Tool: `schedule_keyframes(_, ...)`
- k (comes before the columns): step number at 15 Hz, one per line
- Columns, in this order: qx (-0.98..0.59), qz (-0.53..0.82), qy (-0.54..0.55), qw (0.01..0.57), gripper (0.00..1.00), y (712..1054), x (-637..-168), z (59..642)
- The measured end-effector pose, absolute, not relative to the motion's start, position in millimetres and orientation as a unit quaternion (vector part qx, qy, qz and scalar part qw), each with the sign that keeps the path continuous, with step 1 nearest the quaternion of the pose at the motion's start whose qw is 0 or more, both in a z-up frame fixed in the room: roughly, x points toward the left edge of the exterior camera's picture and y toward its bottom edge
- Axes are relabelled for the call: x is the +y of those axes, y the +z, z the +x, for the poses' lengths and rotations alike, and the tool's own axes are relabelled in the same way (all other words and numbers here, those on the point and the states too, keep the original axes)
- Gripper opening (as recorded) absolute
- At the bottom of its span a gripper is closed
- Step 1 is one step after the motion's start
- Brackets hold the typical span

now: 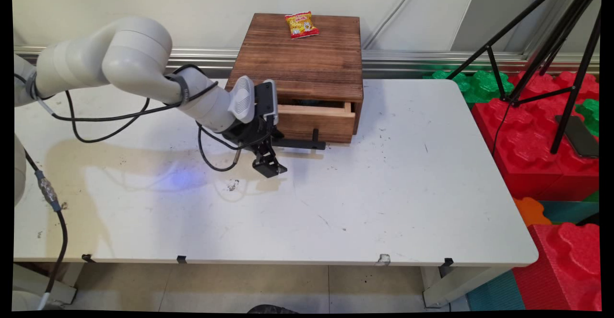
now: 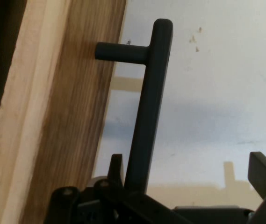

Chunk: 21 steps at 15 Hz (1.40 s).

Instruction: Open the drawer

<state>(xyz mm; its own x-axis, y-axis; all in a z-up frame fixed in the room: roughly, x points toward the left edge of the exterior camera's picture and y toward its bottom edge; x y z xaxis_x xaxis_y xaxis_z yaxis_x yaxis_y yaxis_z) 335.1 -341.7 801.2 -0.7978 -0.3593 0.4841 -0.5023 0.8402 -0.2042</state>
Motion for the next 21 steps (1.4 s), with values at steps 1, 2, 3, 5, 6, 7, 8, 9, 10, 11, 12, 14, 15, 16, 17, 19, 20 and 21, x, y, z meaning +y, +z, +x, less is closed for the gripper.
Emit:
schedule_keyframes(1,-0.933,0.233,0.162,0.221,1.00,802,-338,336)
schedule_keyframes(2,-0.933,0.235,0.161,0.222,1.00,802,-336,336)
schedule_keyframes(3,-0.932,0.237,0.160,0.223,1.00,803,-333,337)
schedule_keyframes(5,-0.931,0.239,0.157,0.225,1.00,803,-326,338)
schedule_keyframes(6,-0.931,0.241,0.156,0.226,1.00,803,-324,339)
schedule_keyframes(7,-0.931,0.243,0.154,0.227,1.00,803,-320,340)
schedule_keyframes(8,-0.930,0.244,0.152,0.228,1.00,803,-316,340)
schedule_keyframes(9,-0.930,0.245,0.151,0.230,1.00,804,-313,341)
schedule_keyframes(10,-0.929,0.246,0.150,0.231,1.00,805,-310,342)
schedule_keyframes(11,-0.929,0.246,0.149,0.231,1.00,805,-308,342)
schedule_keyframes(12,-0.929,0.246,0.148,0.233,1.00,806,-305,342)
schedule_keyframes(14,-0.929,0.245,0.146,0.234,1.00,807,-301,343)
schedule_keyframes(15,-0.929,0.245,0.145,0.235,1.00,808,-299,343)
schedule_keyframes(16,-0.930,0.244,0.144,0.235,1.00,808,-296,343)
schedule_keyframes(17,-0.930,0.243,0.143,0.236,1.00,809,-292,344)
schedule_keyframes(19,-0.931,0.242,0.139,0.237,1.00,809,-286,344)
schedule_keyframes(20,-0.931,0.242,0.137,0.237,1.00,809,-283,344)
schedule_keyframes(21,-0.931,0.241,0.135,0.238,1.00,808,-279,344)
